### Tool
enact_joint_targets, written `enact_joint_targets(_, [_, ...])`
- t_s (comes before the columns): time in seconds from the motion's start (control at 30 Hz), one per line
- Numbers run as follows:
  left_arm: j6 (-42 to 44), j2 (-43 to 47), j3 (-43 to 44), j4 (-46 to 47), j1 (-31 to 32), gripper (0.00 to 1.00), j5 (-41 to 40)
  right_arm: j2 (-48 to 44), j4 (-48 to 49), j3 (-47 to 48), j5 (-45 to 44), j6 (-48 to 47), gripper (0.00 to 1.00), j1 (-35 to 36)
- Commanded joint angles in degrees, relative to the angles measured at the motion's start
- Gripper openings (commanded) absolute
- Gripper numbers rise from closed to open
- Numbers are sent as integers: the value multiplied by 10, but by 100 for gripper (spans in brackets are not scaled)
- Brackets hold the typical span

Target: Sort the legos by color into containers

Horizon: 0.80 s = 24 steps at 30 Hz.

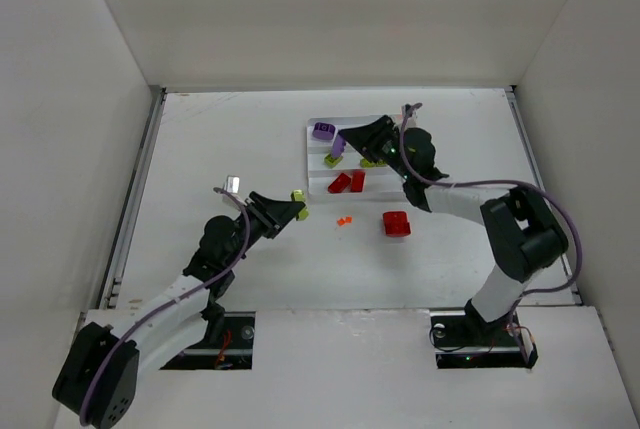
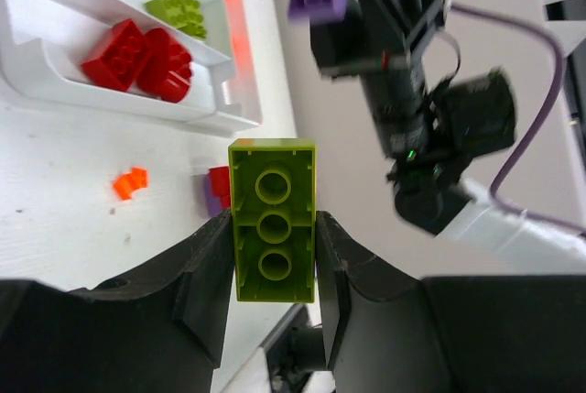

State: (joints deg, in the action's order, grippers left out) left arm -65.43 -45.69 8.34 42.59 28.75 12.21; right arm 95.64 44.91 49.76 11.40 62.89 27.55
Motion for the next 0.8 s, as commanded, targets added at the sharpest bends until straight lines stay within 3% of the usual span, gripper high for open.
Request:
enact_joint_targets(0.0, [61, -20, 27, 53, 1, 16, 13, 59, -113, 91, -144, 3, 33, -5])
enact_joint_targets(0.2, [116, -60, 16, 82, -1, 16, 4, 156, -271, 233, -308, 92, 34, -7])
enact_joint_targets(0.4, [115, -97, -4, 122, 0, 16, 4, 214, -393, 344, -419, 97, 35, -4])
enact_joint_targets(0.77, [94, -120, -7, 143, -20, 16, 19, 286, -503, 442, -442, 108, 38, -4])
